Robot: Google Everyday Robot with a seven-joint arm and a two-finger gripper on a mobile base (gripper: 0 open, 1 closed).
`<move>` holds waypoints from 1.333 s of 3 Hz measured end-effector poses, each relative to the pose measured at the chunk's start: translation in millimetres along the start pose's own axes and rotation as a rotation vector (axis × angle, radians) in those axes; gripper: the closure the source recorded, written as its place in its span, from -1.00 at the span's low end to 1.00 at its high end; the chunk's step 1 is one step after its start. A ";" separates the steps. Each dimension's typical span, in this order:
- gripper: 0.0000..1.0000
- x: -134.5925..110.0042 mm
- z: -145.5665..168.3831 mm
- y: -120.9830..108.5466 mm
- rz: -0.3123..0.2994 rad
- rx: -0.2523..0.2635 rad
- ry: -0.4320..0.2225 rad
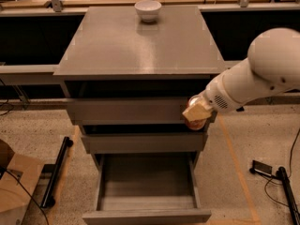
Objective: Pick coke can from bottom drawer and place on counter
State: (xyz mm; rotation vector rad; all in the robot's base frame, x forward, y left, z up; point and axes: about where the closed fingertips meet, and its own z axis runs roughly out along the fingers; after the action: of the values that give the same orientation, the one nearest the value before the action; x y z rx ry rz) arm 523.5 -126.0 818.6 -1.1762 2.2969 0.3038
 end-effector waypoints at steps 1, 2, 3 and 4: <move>1.00 -21.6 -68.2 -2.0 -0.050 0.043 -0.028; 1.00 -57.7 -129.8 -17.4 -0.095 0.087 -0.071; 1.00 -57.0 -128.5 -17.0 -0.091 0.082 -0.071; 1.00 -66.0 -118.7 -25.8 -0.080 0.037 -0.072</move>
Offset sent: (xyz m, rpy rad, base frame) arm 0.0023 -0.0447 0.2056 -0.0270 -0.1953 0.0415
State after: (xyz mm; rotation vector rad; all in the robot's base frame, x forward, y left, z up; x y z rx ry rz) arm 533.1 -146.9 955.0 -1.2152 2.1787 0.2686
